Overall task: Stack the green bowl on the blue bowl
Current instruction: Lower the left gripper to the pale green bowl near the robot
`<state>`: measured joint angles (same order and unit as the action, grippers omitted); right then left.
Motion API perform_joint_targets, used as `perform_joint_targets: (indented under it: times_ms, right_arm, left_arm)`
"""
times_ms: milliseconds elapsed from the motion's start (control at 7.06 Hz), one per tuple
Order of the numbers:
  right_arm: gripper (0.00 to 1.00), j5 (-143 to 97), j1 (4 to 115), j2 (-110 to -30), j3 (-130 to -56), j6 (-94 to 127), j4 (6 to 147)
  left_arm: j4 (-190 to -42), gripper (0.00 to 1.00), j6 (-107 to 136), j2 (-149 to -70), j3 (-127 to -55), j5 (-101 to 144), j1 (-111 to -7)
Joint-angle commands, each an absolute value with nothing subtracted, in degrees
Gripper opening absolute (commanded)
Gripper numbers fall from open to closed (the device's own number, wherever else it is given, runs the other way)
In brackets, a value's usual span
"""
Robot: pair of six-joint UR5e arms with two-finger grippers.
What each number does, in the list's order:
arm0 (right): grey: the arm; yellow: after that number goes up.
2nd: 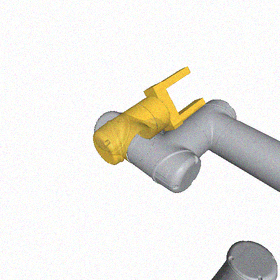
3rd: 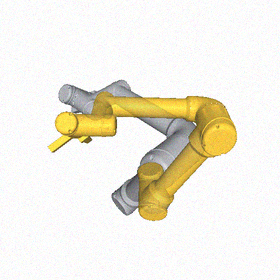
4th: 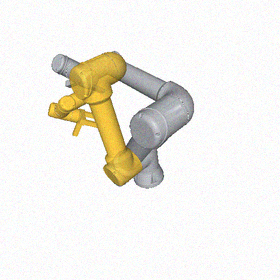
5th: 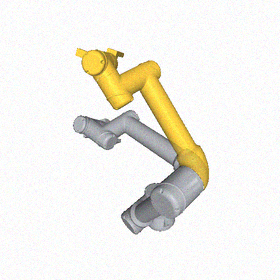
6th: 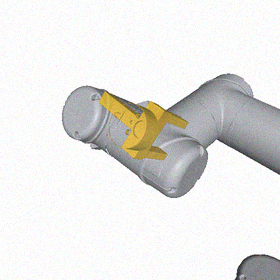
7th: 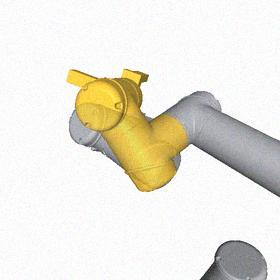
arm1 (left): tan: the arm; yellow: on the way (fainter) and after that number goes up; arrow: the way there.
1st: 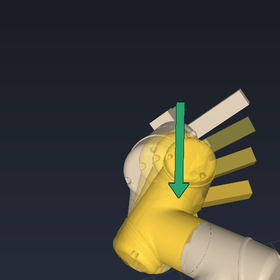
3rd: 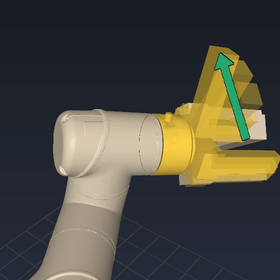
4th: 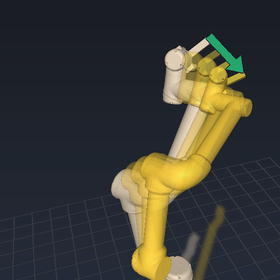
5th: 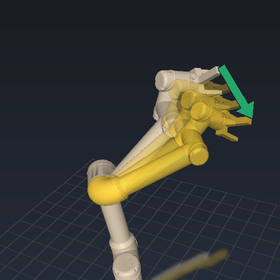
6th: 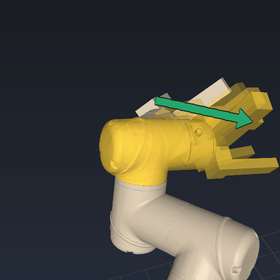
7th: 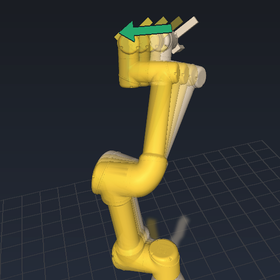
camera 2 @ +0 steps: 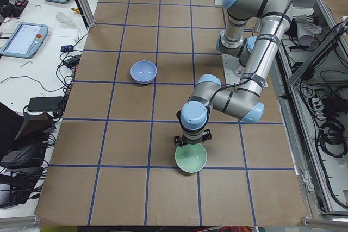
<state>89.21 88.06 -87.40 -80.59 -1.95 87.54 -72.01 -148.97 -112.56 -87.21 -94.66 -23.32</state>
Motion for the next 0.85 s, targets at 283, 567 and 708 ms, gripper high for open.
perform_joint_targets:
  times_ms: [283,567,708]
  right_arm:
    - [1.00,89.2,88.1,-87.4,-80.6,-1.9,87.5]
    - [1.00,89.1,88.1,-87.5,-80.6,-1.9,87.5]
    - [1.00,89.2,88.1,-87.5,-80.6,-1.9,87.5]
  left_arm:
    - [-63.6,1.00,-166.0,-115.4,-94.2,-92.5,-20.3]
    - [-62.1,1.00,-166.3,-116.7,-94.7,-92.6,-18.9]
    - [-60.1,1.00,-167.1,-117.2,-94.7,-92.6,-17.6]
